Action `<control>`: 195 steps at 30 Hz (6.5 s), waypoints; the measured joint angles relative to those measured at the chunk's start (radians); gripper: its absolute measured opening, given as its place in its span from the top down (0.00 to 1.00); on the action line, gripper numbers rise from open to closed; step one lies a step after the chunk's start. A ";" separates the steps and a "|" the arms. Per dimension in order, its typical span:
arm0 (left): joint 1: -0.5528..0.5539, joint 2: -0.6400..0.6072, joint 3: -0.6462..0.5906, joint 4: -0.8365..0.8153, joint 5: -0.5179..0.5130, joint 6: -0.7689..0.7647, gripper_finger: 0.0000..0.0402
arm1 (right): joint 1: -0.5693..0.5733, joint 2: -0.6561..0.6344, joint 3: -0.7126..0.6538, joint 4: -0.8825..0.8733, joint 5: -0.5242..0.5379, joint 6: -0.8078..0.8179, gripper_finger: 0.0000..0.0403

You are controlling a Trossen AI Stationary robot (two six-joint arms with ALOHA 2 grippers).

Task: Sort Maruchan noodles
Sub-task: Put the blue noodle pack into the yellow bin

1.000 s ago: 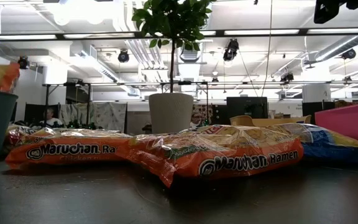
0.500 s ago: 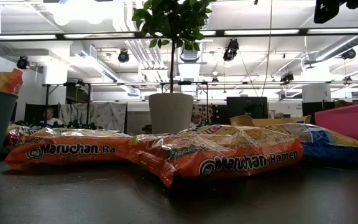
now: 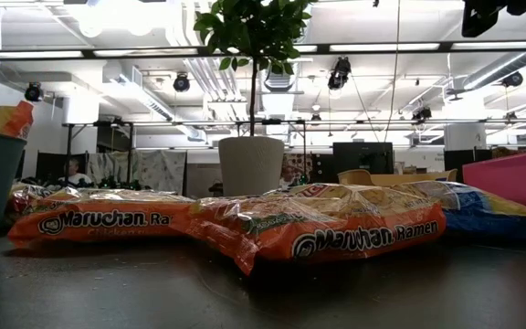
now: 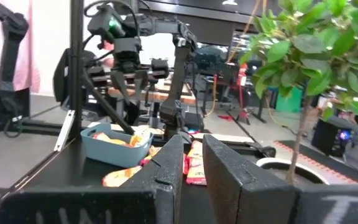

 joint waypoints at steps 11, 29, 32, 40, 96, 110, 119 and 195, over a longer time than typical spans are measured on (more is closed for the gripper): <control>0.171 -0.192 -0.460 0.684 -0.165 0.497 0.94 | -0.057 0.051 0.000 0.000 0.106 0.191 0.87; 0.607 -0.240 -0.667 1.053 0.177 0.784 0.94 | -0.438 0.405 0.066 0.091 0.063 0.413 0.87; 0.609 -0.241 -0.667 1.067 0.177 0.828 0.94 | -0.494 0.466 0.120 0.084 -0.013 0.397 0.87; 0.607 -0.252 -0.667 1.099 0.204 0.922 0.94 | -0.563 0.649 0.264 0.059 -0.055 0.344 0.87; 0.605 -0.325 -0.667 1.205 0.115 1.201 0.94 | -0.585 1.376 0.682 -0.352 -0.219 0.631 0.87; 0.605 -0.326 -0.667 1.204 0.116 1.191 0.94 | -0.518 1.194 0.732 -0.604 -0.189 0.766 0.87; 0.605 -0.326 -0.667 1.195 0.116 1.191 0.94 | -0.521 1.259 0.684 -0.583 -0.089 0.811 0.87; 0.598 0.611 -0.550 1.608 0.465 0.587 0.94 | -0.563 1.084 0.257 -0.060 -0.340 1.111 0.12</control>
